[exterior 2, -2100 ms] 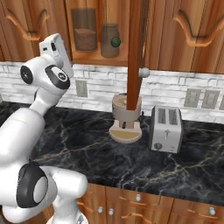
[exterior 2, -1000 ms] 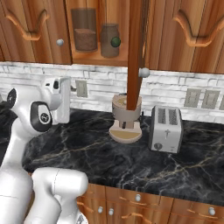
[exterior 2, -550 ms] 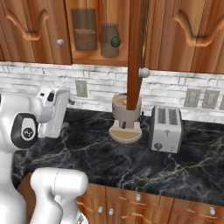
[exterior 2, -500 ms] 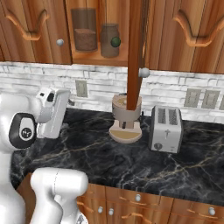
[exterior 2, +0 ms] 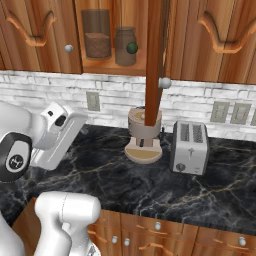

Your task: Pick the jar and jar from the dining table and place them in the open cabinet. Close the cabinet after placing the objects.

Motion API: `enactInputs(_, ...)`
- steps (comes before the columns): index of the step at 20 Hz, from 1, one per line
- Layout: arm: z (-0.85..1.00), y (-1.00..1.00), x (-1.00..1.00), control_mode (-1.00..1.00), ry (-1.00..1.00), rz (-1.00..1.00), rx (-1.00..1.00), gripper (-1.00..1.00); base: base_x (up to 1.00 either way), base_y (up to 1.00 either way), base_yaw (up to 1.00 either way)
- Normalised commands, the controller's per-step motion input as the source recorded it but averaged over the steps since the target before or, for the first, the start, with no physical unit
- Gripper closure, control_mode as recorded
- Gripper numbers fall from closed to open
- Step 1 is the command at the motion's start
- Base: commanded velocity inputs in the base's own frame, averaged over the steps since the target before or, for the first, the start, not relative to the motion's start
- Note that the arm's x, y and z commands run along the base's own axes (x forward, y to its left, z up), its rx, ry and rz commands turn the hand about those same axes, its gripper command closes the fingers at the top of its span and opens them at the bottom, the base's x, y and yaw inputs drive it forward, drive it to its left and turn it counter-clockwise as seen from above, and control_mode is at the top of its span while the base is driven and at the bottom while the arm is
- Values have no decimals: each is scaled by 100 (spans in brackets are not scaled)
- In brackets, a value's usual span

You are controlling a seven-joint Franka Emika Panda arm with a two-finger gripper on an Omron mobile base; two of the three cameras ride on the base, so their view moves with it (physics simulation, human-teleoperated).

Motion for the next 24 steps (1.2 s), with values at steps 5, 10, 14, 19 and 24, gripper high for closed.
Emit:
enactInputs(5, -3, -28, -66, -100, -4, -7, 18, -100, 0, 0, 0)
enactInputs(10, 0, -29, -56, -100, -10, -4, 18, -100, 0, 0, 0)
enactInputs(14, 0, -35, -47, -100, -7, -3, 19, -100, 0, 0, 0)
enactInputs(19, -12, -23, -25, -100, -22, -5, 18, -100, 0, 0, 0)
enactInputs(24, -19, -26, 0, -100, -26, -1, 21, -100, 0, 0, 0)
